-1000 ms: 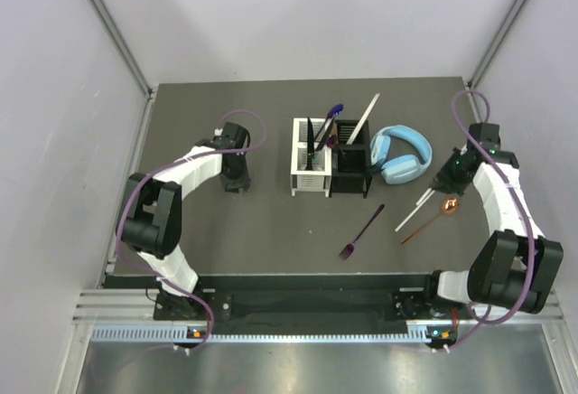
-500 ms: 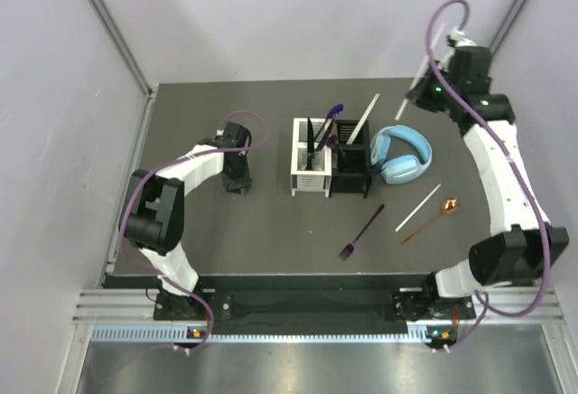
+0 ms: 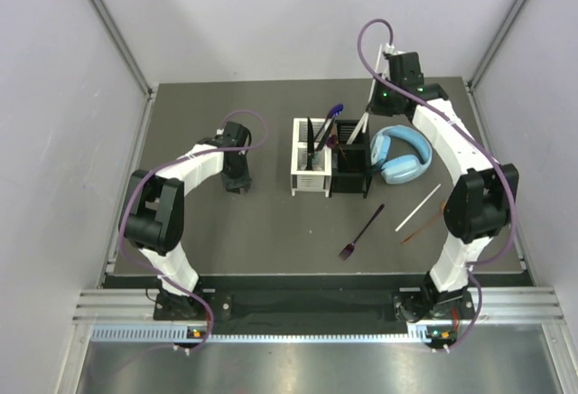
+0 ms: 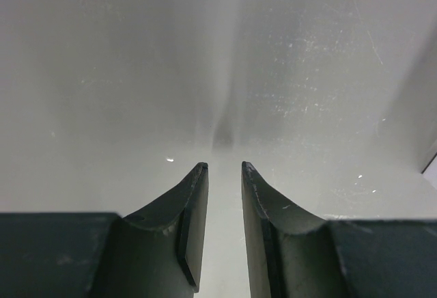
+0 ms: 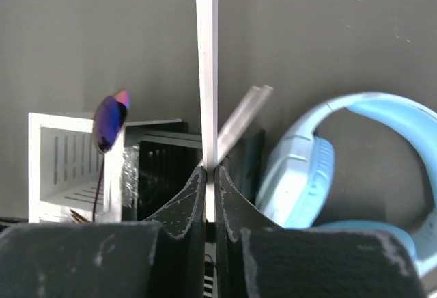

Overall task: Sort the eating utensils into containers
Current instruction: Place the chopstick in the container.

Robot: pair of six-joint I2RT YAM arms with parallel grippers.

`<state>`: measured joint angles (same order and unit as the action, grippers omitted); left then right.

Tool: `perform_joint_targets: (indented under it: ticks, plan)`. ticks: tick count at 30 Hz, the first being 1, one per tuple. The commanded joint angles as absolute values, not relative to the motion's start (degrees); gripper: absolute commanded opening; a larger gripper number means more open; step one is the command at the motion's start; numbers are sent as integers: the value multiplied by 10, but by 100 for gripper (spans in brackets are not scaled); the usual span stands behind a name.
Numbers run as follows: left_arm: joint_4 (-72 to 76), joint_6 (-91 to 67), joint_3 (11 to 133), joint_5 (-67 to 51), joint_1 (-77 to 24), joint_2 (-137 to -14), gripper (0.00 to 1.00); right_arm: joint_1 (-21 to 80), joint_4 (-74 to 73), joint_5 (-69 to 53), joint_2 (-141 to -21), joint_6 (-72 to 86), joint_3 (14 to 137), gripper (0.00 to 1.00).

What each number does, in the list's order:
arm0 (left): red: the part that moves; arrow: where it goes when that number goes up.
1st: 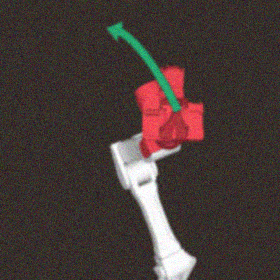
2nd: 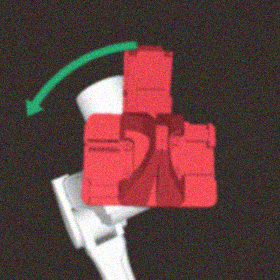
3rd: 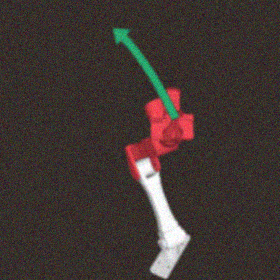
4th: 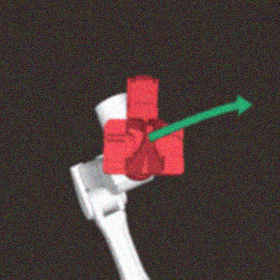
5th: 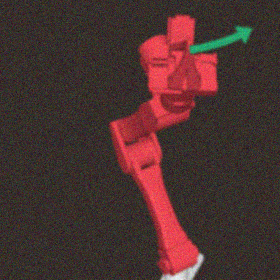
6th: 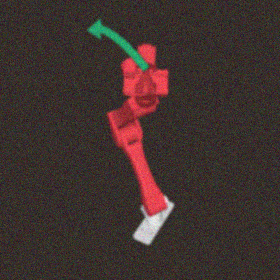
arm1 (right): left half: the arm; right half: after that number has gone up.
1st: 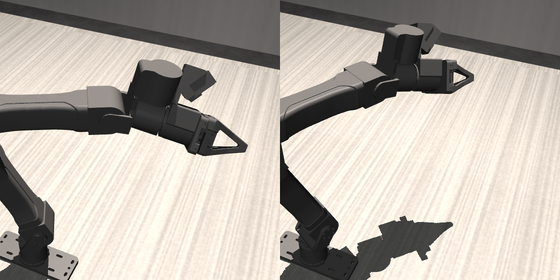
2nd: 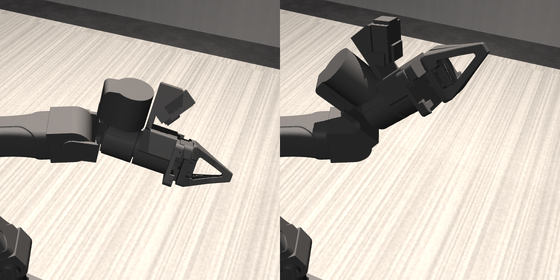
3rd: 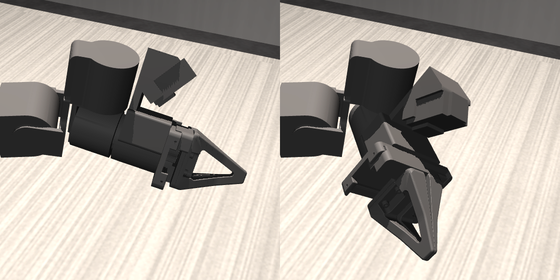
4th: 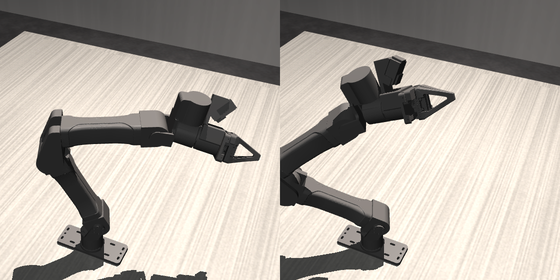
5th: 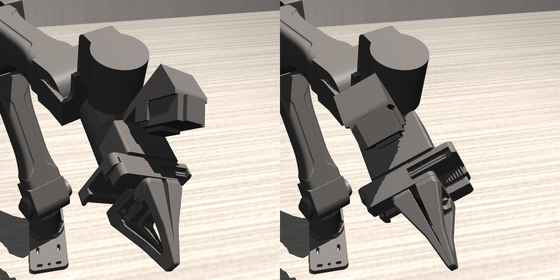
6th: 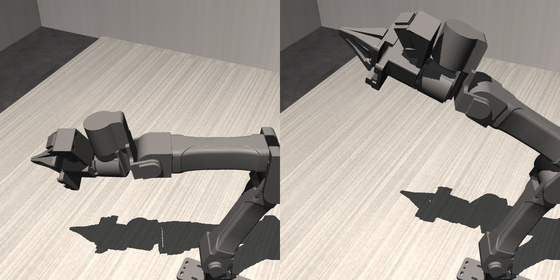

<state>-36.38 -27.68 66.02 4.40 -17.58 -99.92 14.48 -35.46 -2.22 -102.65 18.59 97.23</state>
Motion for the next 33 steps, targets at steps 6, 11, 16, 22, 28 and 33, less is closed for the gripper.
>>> perform_joint_targets:
  ticks: [6, 11, 16, 22, 28, 33]
  plan:
    - [-376, -266, 667, 69, -172, -983, 32, 189, -291, -7, -1074, 176, 1018, 0]
    - [-376, -265, 663, 69, -172, -983, 31, 198, -280, -2, -1076, 186, 986, 0]
    - [-375, -265, 669, 70, -172, -984, 31, 203, -248, -5, -1063, 197, 933, 0]
    - [-379, -263, 676, 71, -172, -988, 31, 211, -244, -6, -1057, 207, 890, 0]
    - [-377, -263, 674, 72, -172, -987, 31, 213, -243, -14, -1041, 210, 868, 21]
    - [-376, -263, 671, 72, -172, -987, 31, 213, -228, -15, -1001, 220, 849, 36]
